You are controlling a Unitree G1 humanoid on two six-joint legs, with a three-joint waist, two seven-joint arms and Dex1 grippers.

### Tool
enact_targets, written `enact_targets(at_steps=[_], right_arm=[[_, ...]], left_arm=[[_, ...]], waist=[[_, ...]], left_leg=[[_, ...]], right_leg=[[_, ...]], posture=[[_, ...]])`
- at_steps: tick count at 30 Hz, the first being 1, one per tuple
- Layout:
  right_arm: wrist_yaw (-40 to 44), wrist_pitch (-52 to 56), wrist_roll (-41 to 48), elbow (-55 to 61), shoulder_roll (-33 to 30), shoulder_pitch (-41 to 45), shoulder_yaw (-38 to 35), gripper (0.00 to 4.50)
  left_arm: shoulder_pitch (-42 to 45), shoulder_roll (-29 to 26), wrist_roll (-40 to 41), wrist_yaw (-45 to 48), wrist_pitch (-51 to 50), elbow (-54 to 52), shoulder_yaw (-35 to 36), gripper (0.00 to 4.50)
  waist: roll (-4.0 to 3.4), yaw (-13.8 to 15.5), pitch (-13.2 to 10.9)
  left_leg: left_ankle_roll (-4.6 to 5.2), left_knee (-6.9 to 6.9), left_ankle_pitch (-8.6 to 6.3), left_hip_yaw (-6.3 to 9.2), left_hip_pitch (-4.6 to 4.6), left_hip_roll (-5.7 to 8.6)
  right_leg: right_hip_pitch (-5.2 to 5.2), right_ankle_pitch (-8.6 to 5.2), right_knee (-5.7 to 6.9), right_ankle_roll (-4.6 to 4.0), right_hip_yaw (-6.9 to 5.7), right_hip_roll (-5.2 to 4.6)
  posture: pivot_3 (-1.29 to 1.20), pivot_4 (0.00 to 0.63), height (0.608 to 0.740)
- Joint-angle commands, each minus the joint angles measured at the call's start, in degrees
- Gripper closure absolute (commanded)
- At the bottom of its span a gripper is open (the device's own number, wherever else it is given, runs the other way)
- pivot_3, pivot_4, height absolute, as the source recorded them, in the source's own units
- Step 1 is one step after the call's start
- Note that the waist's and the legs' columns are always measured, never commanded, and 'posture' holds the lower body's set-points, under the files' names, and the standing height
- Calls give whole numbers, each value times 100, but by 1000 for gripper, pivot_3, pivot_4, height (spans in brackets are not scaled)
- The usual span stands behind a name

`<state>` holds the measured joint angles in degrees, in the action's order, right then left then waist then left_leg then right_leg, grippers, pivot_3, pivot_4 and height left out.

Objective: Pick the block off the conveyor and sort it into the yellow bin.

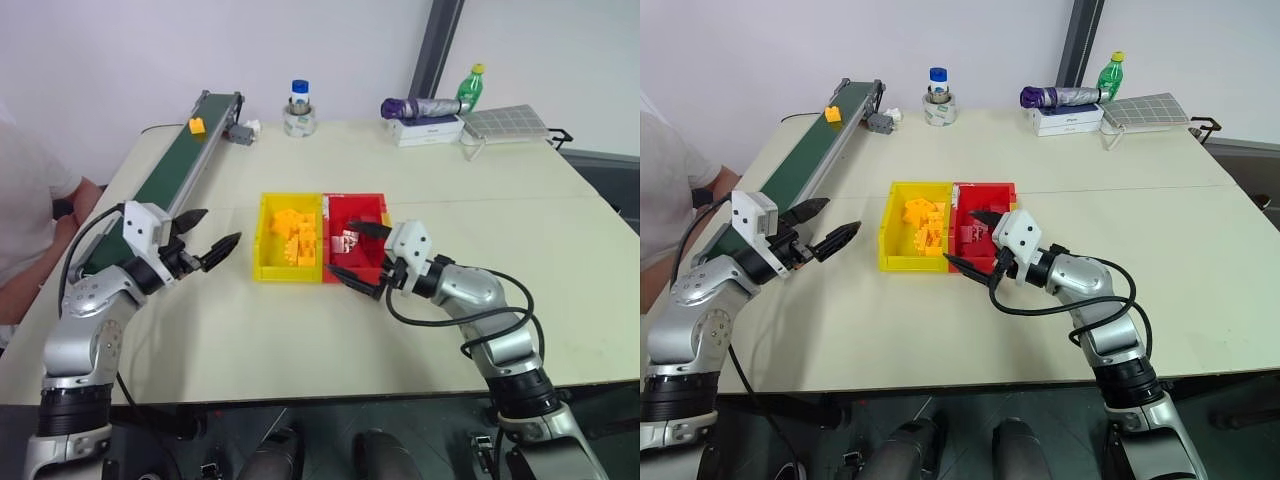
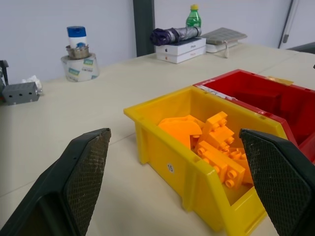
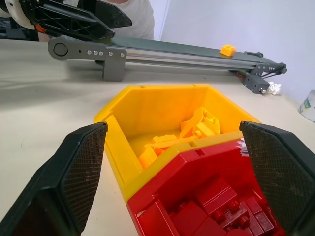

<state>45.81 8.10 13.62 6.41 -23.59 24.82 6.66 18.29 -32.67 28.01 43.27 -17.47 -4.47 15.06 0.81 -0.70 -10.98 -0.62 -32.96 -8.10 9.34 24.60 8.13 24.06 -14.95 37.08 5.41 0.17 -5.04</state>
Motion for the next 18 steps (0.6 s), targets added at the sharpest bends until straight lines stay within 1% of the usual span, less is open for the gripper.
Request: enact_targets(at_steps=[1, 9, 10, 13, 18], right_arm=[[11, -89, 64, 130, -17, 74, -92, 0], [53, -88, 76, 146, -18, 20, -65, 0], [64, -85, 85, 148, -21, 12, -69, 0], [121, -69, 110, 116, -38, 23, -83, 0], [188, -140, 82, 11, -4, 74, -51, 0]], left_arm=[[-37, -106, 30, -27, 104, -172, 171, 91], [-420, -126, 63, -345, 100, -422, 453, 91], [-495, -114, 32, -440, 133, -474, 530, 91], [-927, 55, 68, -1052, 79, -760, 1079, 91], [-1583, 290, 24, -1500, 198, -1054, 1462, 91]], waist=[[0, 0, 0], [-1, -2, 0], [0, -2, 0], [-1, -24, 0], [-1, -2, 0]], left_leg=[[0, 0, 0, 0, 0, 0], [0, 1, 0, 0, 1, 0], [0, 1, 0, 0, 1, 0], [0, 1, -1, 0, 2, 0], [1, 6, -1, -5, 2, -2]], right_leg=[[0, 0, 0, 0, 0, 0], [1, 0, 0, -1, 1, 0], [1, 0, 0, -1, 2, 0], [1, -1, -1, -1, 3, 0], [4, -1, -2, -1, 8, 0]], posture=[[0, 150, 740], [0, 150, 740], [0, 150, 740], [0, 150, 740], [0, 150, 740]])
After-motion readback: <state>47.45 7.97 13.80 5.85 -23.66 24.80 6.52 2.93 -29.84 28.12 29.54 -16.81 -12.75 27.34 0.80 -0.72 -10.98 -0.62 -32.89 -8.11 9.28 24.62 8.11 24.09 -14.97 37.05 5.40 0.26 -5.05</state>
